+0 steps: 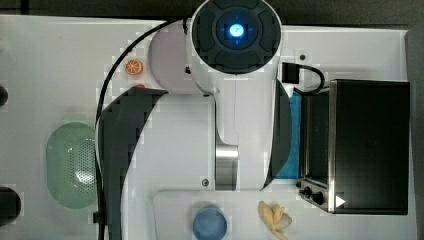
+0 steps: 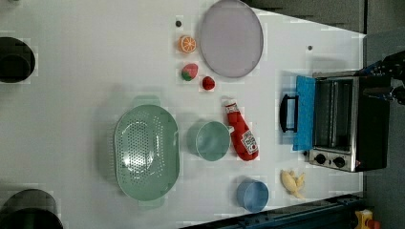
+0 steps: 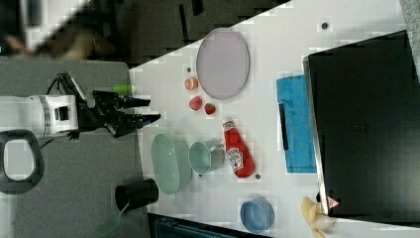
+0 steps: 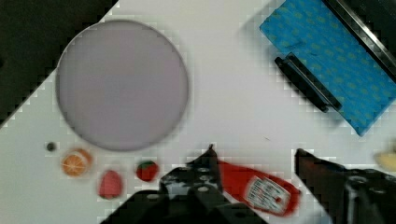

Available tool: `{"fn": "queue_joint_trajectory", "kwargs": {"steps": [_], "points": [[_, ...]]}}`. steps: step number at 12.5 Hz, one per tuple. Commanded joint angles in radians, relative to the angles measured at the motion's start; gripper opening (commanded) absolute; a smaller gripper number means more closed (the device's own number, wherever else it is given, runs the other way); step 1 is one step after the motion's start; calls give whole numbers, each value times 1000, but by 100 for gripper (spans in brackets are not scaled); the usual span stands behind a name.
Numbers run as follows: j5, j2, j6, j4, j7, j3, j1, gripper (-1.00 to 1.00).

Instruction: Flap close oven.

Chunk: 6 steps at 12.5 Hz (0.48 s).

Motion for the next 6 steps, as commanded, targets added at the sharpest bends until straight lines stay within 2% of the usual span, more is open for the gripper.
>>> {"fn": "queue_joint_trajectory", "kwargs": {"steps": [1, 3, 6], "points": [[15, -393, -179, -256, 36, -102, -8, 59], [14, -373, -128, -256, 36, -94, -2, 99], [11, -241, 10, -255, -15, -56, 8, 100]]}}
